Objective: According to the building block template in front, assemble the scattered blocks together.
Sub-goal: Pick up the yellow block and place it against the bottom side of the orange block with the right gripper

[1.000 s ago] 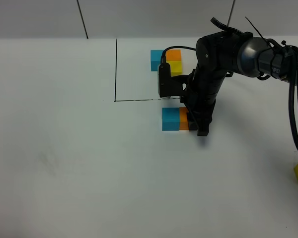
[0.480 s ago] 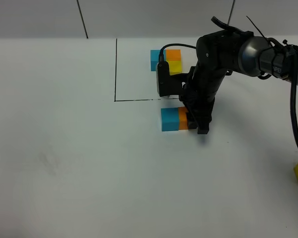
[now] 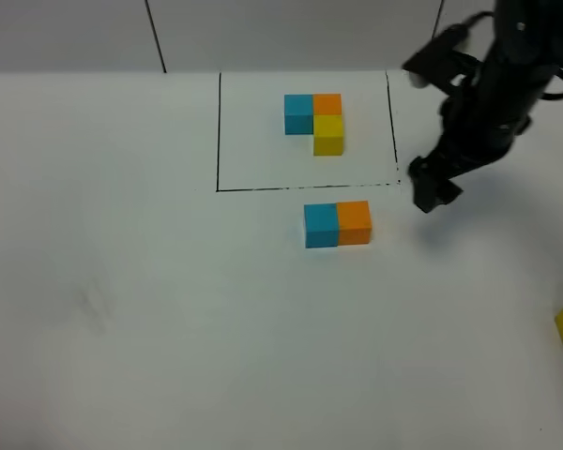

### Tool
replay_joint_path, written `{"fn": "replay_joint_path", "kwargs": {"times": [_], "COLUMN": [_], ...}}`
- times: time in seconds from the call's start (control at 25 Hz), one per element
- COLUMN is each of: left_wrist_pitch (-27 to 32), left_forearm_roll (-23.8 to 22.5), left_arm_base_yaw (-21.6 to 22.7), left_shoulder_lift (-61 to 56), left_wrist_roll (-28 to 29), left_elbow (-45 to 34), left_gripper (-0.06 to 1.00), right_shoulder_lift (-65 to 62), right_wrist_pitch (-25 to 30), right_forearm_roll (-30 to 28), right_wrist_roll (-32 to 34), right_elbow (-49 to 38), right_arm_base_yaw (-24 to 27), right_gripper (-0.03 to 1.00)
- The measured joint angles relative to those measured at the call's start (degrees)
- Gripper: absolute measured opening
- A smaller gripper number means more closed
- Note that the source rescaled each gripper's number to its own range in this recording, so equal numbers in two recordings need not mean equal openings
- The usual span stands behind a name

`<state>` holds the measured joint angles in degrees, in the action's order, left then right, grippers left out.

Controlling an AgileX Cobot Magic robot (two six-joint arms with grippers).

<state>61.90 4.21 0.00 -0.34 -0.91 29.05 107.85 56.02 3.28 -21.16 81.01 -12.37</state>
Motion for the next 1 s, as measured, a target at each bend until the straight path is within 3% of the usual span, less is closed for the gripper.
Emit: {"fn": "replay_joint_path", "kwargs": {"times": [0.24, 0.4, 0.64, 1.0], "left_wrist_pitch": [0.0, 0.0, 0.0, 0.0], "left_forearm_roll": [0.0, 0.0, 0.0, 0.0], "left_arm_base_yaw": [0.0, 0.0, 0.0, 0.0], "left_shoulder_lift": [0.0, 0.0, 0.0, 0.0], "left_wrist_roll": [0.0, 0.0, 0.0, 0.0], "left_elbow": [0.0, 0.0, 0.0, 0.0], "left_gripper": [0.6, 0.6, 0.6, 0.6], "right_shoulder_lift": [-18.59, -27.4, -28.66, -21.87], "right_wrist_pitch": [-14.9, -18.32, -19.23, -21.14], "right_forearm_roll": [-0.87, -2.87, -3.85, -4.7], "right_wrist_roll": [14.85, 19.14, 19.87, 19.82], "right_elbow": [-26.55, -37.48, -42.03, -42.26], "right_arm_base_yaw": [11.04, 16.42, 20.78, 20.77], "right_gripper": [1.0, 1.0, 1.0, 0.9]}}
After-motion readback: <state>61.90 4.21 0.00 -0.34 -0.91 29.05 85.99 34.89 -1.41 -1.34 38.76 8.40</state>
